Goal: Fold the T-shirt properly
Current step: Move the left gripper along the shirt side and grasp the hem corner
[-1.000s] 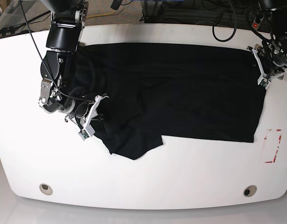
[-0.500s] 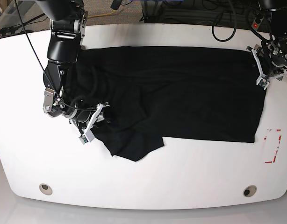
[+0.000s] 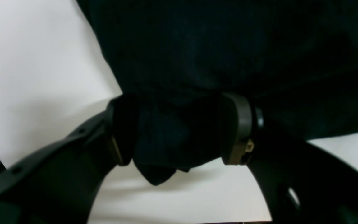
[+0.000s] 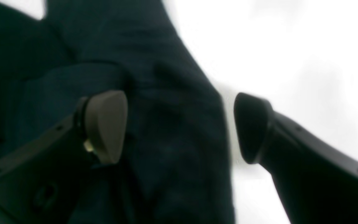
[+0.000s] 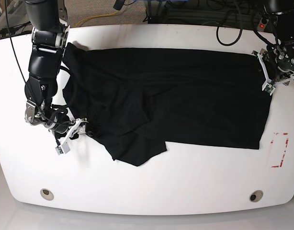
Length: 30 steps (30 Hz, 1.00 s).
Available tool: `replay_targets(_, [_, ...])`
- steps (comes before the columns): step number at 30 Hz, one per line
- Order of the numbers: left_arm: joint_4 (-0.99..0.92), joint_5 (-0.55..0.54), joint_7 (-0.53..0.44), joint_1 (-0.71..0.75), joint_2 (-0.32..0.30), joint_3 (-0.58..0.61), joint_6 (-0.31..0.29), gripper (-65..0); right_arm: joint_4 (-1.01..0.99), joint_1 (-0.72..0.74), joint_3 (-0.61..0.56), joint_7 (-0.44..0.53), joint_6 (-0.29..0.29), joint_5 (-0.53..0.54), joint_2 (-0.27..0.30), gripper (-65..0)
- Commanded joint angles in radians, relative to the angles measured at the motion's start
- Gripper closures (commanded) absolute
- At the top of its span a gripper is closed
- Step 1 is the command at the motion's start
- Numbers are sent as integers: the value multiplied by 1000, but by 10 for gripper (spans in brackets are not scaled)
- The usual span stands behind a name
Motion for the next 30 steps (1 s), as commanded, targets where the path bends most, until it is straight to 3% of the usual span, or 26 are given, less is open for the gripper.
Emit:
replay_targets(1, [7, 2, 16, 2, -6, 2, -2, -372, -65, 62, 1, 68, 6, 22, 26, -517])
replay_targets(7, [7, 1, 18, -18, -4, -3, -2, -372, -260, 129, -133, 247, 6, -4, 46, -517])
replay_targets(13, [56, -1, 19, -18, -3, -8, -2, -372, -292, 135, -182, 282, 6, -18, 17, -501])
replay_targets(16, [122, -2, 22, -18, 3, -40, -2, -372, -292, 126, -184, 285, 6, -20, 0, -419])
replay_targets(20, [231, -19, 29, -18, 57, -115, -2, -376, -292, 122, -184, 292, 6, -20, -6, -241])
replay_targets(25, [312, -131, 148, -90, 51, -144, -2, -378, -289, 122, -185, 293, 6, -21, -18, 0])
replay_targets(29, [295, -82, 220, -216, 62, -186, -2, -390, -286, 123, -185, 299, 6, -21, -17, 0])
replay_targets(30, [275, -55, 228, -258, 72, -186, -2, -421, -286, 123, -185, 299, 6, -21, -17, 0])
